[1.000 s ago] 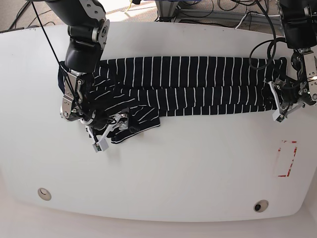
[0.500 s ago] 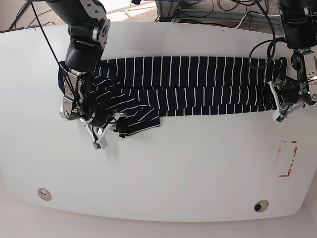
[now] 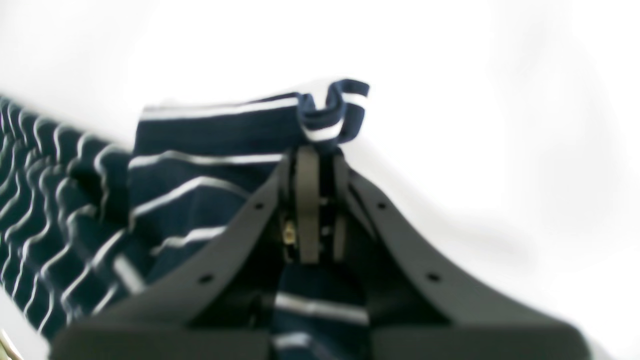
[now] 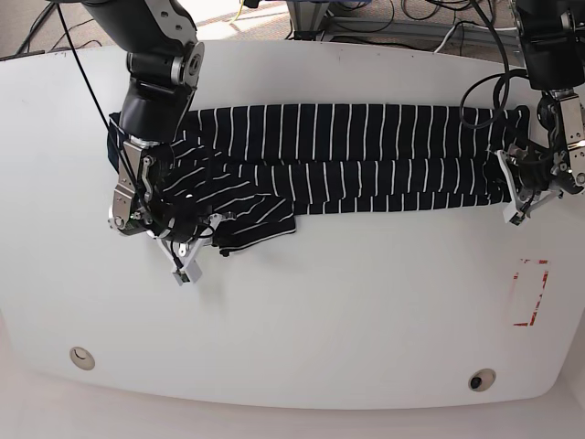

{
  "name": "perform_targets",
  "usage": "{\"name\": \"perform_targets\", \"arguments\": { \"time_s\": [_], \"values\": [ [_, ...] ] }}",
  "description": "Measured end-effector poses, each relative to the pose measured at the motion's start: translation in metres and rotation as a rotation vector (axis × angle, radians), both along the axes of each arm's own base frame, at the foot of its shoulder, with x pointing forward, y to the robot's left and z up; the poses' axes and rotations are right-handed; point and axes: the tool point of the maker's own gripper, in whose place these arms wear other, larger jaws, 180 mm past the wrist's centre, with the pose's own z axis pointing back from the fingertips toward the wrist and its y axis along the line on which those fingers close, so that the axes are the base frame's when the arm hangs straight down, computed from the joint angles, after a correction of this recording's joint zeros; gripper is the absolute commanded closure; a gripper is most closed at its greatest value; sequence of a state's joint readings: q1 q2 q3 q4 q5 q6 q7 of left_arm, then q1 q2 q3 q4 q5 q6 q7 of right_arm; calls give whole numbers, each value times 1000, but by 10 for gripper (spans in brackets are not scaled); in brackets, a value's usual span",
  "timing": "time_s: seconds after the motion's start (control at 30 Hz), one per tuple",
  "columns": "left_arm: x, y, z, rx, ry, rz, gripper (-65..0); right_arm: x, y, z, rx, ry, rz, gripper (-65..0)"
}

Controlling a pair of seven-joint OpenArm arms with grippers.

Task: Layout the t-shirt on the table in an organized manner, then fold the t-shirt properly
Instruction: 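Lower the right gripper onto the loose hem flap and pinch it, then drag the hem flap with the right gripper onto the strip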

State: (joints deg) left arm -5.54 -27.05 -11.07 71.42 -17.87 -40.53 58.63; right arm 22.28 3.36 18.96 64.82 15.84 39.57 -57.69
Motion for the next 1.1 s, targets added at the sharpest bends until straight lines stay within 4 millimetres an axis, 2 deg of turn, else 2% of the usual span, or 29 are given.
{"name": "perform_targets", "arguments": {
  "time_s": [0.13, 0.23, 0.5, 0.63, 0.7, 0.9, 0.97, 1.1],
  "values": [
    [0, 0, 0, 0, 1, 1, -133, -1, 8, 30, 20, -63, 28, 0],
    [0, 0, 0, -2, -1, 0, -133, -8, 17, 44, 20, -80, 81, 0],
    [0, -3, -2, 4, 9, -16, -133, -53, 70, 71, 117, -124, 310, 0],
    [-1, -4, -2, 3, 9, -16, -133, -71, 83, 84, 174, -155, 352, 0],
    [-1, -3, -2, 4, 9, -16, -133, -80, 83, 82, 186, -149, 356, 0],
    [-1, -3, -2, 4, 9, -16, -133, -116, 74, 61, 172, -70, 370, -2],
    [-1, -3, -2, 5, 9, -16, -133, -124, 75, 61, 184, -66, 371, -3],
    [-1, -4, -2, 3, 8, -16, -133, -131, 77, 64, 203, -72, 383, -73]
  ]
}}
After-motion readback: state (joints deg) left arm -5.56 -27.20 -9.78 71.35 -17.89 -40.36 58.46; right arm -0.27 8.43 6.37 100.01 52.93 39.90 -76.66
